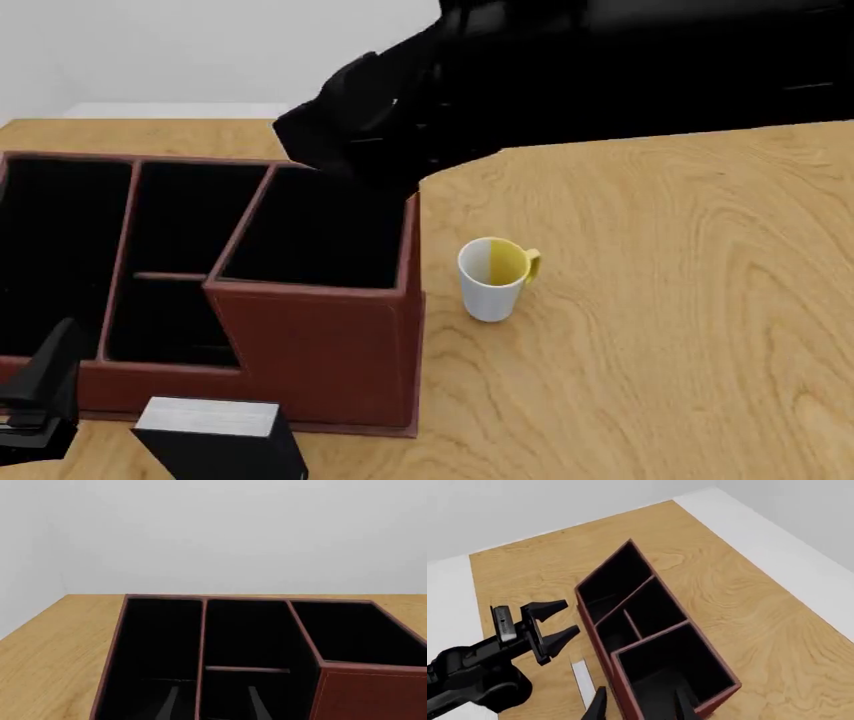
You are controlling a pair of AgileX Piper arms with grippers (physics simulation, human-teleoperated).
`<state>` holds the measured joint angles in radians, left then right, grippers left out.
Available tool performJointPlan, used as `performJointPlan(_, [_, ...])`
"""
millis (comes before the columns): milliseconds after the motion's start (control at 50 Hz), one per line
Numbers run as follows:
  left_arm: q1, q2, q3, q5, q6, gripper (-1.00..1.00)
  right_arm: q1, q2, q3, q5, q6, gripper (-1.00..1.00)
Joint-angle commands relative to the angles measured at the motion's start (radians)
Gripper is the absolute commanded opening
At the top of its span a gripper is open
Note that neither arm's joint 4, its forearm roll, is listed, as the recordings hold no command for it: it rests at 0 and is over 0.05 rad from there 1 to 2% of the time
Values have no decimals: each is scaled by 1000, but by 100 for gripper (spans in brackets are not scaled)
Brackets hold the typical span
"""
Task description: Pick up the book and place it in the front compartment of the caddy.
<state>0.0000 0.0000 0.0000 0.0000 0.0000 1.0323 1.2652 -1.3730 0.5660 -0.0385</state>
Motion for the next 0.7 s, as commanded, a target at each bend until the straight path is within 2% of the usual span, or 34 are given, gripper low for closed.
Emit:
performJointPlan(20, [0,0,0,0,0,100,90,97,-61,56,25,100])
performJointPlan(60, [0,0,0,0,0,100,103,107,-66,59,9,100])
performJointPlan(180, [0,0,0,0,0,100,153,143,-87,82,28,100])
performJointPlan(220, [0,0,0,0,0,100,163,151,-90,84,10,100])
performJointPlan(260, [0,0,0,0,0,100,174,164,-100,97,19,100])
performJointPlan(360, [0,0,0,0,0,100,202,203,-111,121,-2,100])
performJointPlan(600, [0,0,0,0,0,100,212,296,-113,131,-60,100])
performJointPlan(700, [0,0,0,0,0,100,228,314,-113,128,-60,100])
